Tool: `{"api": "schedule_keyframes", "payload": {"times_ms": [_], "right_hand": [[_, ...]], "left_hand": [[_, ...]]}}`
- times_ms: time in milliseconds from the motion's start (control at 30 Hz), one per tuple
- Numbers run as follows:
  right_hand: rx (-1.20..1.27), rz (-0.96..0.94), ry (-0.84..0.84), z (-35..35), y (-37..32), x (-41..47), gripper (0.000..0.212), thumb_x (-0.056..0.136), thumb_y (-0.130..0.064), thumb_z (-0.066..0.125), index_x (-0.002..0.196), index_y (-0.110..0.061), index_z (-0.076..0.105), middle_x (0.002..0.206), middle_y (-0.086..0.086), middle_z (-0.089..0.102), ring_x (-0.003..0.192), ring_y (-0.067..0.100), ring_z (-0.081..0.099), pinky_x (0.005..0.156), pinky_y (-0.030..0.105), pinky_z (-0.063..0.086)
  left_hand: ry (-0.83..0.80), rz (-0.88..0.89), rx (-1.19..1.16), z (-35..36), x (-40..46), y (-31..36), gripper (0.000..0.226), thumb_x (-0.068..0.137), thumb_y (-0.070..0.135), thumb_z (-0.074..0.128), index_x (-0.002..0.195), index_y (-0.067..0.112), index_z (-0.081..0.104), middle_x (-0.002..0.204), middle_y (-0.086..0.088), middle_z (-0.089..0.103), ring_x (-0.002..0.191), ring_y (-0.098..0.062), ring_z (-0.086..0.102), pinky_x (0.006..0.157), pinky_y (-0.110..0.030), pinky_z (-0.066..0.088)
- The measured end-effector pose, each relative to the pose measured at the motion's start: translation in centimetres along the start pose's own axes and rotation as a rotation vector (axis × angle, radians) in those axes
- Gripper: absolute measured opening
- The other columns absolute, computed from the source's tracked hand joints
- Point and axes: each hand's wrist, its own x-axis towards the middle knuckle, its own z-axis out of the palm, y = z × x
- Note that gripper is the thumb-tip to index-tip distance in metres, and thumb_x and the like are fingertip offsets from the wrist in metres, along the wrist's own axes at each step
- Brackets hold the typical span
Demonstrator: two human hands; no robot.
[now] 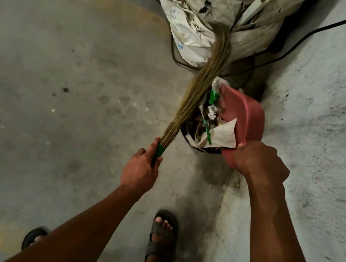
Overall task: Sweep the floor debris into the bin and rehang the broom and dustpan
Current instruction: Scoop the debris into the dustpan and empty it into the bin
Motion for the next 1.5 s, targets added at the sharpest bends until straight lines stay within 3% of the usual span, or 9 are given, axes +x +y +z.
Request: {"api": "schedule_keyframes", "payload": {"times_ms": [233, 367, 533, 700, 833, 933, 1100, 1333, 1500], "right_hand": [[0.026, 0.006, -0.068, -3.0, -0.4, -1.6, 0.044, 0.099, -0.042, 0.06, 0.133, -0.015, 0.062, 0.127, 0.015, 0.062, 0.117, 0.039, 0.063, 0.079, 0.04, 0.041], [0.022, 0.019, -0.115, -4.4, -0.3, -2.5, 0.042, 0.097, -0.035, 0.064, 0.132, -0.011, 0.062, 0.091, 0.009, 0.053, 0.098, 0.036, 0.06, 0.078, 0.04, 0.039], [-0.027, 0.036, -0.142, -5.8, 0.1, -3.0, 0.05, 0.096, -0.032, 0.068, 0.139, -0.009, 0.058, 0.123, 0.021, 0.058, 0.118, 0.044, 0.062, 0.08, 0.044, 0.04], [0.041, 0.058, -0.142, -6.4, 0.8, -3.2, 0.044, 0.09, -0.027, 0.072, 0.126, -0.004, 0.064, 0.102, 0.019, 0.057, 0.098, 0.043, 0.063, 0.081, 0.045, 0.045], [0.13, -0.007, -0.022, -6.2, 1.2, -4.0, 0.054, 0.097, -0.046, 0.06, 0.132, -0.005, 0.059, 0.117, 0.023, 0.061, 0.111, 0.046, 0.062, 0.083, 0.045, 0.043], [0.191, -0.015, 0.026, -5.1, 0.3, -5.0, 0.053, 0.104, -0.046, 0.051, 0.137, -0.005, 0.057, 0.133, 0.026, 0.059, 0.12, 0.047, 0.06, 0.084, 0.045, 0.04], [0.18, 0.022, 0.043, -3.0, -0.3, -5.3, 0.05, 0.101, -0.045, 0.057, 0.135, -0.008, 0.06, 0.129, 0.024, 0.062, 0.115, 0.045, 0.064, 0.083, 0.044, 0.044], [0.288, -0.068, 0.439, -4.1, -0.4, -5.1, 0.033, 0.109, -0.036, 0.04, 0.129, -0.016, 0.056, 0.121, 0.02, 0.063, 0.113, 0.045, 0.062, 0.08, 0.044, 0.038], [0.287, -0.205, 0.48, -1.6, -2.9, -0.3, 0.032, 0.111, -0.037, 0.039, 0.134, -0.02, 0.053, 0.131, 0.014, 0.06, 0.114, 0.041, 0.062, 0.081, 0.043, 0.035]], "left_hand": [[-0.003, 0.017, 0.086, -0.6, -0.7, -0.6, 0.067, 0.108, 0.051, 0.04, 0.165, 0.043, 0.004, 0.115, -0.004, 0.054, 0.084, -0.014, 0.054, 0.065, -0.034, 0.057], [0.003, 0.013, 0.113, -1.0, -1.0, -1.3, 0.067, 0.108, 0.05, 0.041, 0.164, 0.044, 0.005, 0.113, -0.003, 0.053, 0.08, -0.014, 0.054, 0.064, -0.037, 0.059], [0.026, 0.0, 0.104, -1.5, -1.2, -2.2, 0.067, 0.108, 0.05, 0.042, 0.164, 0.044, 0.006, 0.111, -0.003, 0.053, 0.078, -0.014, 0.054, 0.063, -0.039, 0.061], [0.024, -0.002, 0.112, -1.9, -1.3, -2.7, 0.068, 0.108, 0.048, 0.042, 0.165, 0.042, 0.006, 0.114, -0.005, 0.053, 0.081, -0.014, 0.054, 0.065, -0.038, 0.06], [0.032, -0.01, 0.12, -1.7, -1.6, -2.6, 0.067, 0.108, 0.05, 0.041, 0.164, 0.043, 0.005, 0.113, -0.003, 0.052, 0.08, -0.015, 0.055, 0.061, -0.039, 0.061], [0.024, 0.001, 0.1, -1.4, -1.8, -2.7, 0.066, 0.108, 0.051, 0.04, 0.163, 0.046, 0.003, 0.112, -0.002, 0.05, 0.074, -0.016, 0.059, 0.057, -0.041, 0.061], [0.042, 0.008, 0.118, -1.0, -2.2, -3.0, 0.066, 0.108, 0.048, 0.042, 0.163, 0.046, 0.005, 0.113, -0.002, 0.051, 0.076, -0.014, 0.055, 0.059, -0.04, 0.06], [0.039, 0.019, 0.18, -1.3, -2.4, -4.3, 0.069, 0.107, 0.047, 0.044, 0.163, 0.049, 0.003, 0.112, -0.002, 0.048, 0.073, -0.014, 0.053, 0.055, -0.038, 0.06], [0.053, 0.024, 0.198, -1.4, -2.0, -4.5, 0.069, 0.107, 0.048, 0.044, 0.163, 0.048, 0.003, 0.111, -0.002, 0.05, 0.073, -0.014, 0.053, 0.054, -0.037, 0.059]]}}
